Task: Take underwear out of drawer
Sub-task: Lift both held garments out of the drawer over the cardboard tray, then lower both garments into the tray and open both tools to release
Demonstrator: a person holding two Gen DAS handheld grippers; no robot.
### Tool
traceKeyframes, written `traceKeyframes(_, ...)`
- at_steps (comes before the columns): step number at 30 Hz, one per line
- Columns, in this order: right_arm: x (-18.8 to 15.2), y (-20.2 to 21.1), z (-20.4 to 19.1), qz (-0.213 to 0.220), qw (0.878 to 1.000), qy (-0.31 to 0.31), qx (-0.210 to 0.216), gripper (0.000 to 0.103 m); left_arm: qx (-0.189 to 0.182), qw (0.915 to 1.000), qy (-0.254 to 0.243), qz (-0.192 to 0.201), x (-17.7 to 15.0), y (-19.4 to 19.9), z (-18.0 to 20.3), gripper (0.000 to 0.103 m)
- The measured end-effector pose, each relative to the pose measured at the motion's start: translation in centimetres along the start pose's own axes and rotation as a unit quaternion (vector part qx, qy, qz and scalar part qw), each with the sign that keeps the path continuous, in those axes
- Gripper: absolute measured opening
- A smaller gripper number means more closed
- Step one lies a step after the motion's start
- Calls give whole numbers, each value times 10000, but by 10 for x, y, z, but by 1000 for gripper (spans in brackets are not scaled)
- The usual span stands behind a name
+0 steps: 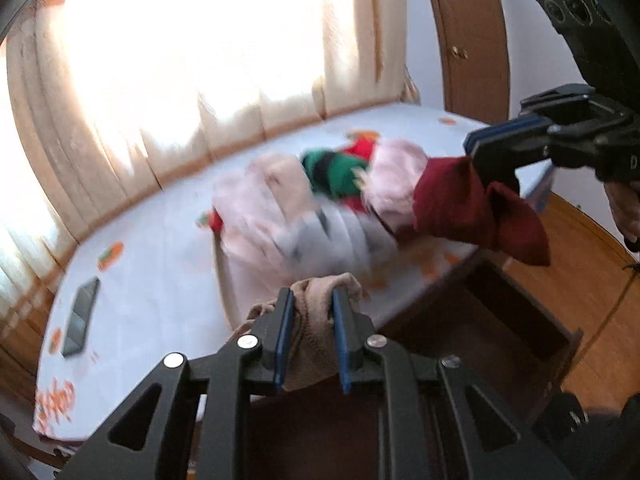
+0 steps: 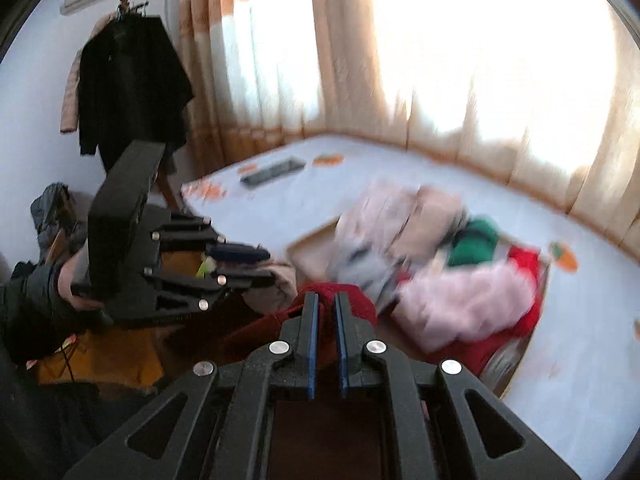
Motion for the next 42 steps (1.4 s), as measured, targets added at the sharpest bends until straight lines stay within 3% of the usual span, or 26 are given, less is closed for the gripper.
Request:
traceKeyframes(9,52,-21,49,417,9973,-163,-575,9,551,9981,55,258,45,-43,-40,17)
traceKeyframes(15,44,-48,79,293,9951,-414,-844,9,618,9979,160,103,47,-78,-48,17)
traceKeyframes(28,0,-89,113,-69,9908,-803,-1084,9,730,9972,-9,-126,43,-109,-41,18)
traceKeyframes(29,-6,-94,114,-156,9903,-826,-1107,9,731,9972,-16,-134,43,-111,-40,20)
traceKeyframes(31,-14,-100,117,-279,9893,-884,-1128,9,767,9968,-123,-166,41,-115,-35,38)
traceKeyframes(32,-20,-104,119,-374,9885,-947,-1121,9,820,9962,-192,-206,40,-117,-33,58)
traceKeyframes(33,-25,-108,122,-472,9875,-1019,-1107,10,855,9958,-220,-242,39,-118,-31,70)
traceKeyframes(34,-29,-109,124,-520,9865,-1064,-1134,10,851,9958,-242,-254,38,-119,-29,72)
traceKeyframes(37,-29,-102,127,-419,9853,-1199,-1141,18,862,9955,-324,-220,37,-116,-24,74)
traceKeyframes(39,-29,-96,126,-397,9844,-1179,-1242,46,869,9956,-306,-188,37,-111,-23,78)
traceKeyframes(41,-26,-88,123,-295,9844,-1114,-1327,64,827,9962,-256,-119,39,-104,-23,80)
traceKeyframes(42,-25,-83,120,-223,9850,-1106,-1309,68,833,9962,-228,-88,40,-100,-24,81)
Point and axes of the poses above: each gripper's, at about its wrist camera, not at the fingertips, and y roughly against the way its jaws point, z to its right, x to its top, the point moved 6 cm from there along -y, roughly the way its jaws point, and after that the axes turned 9 degrees about z, right-handed, at the moved point
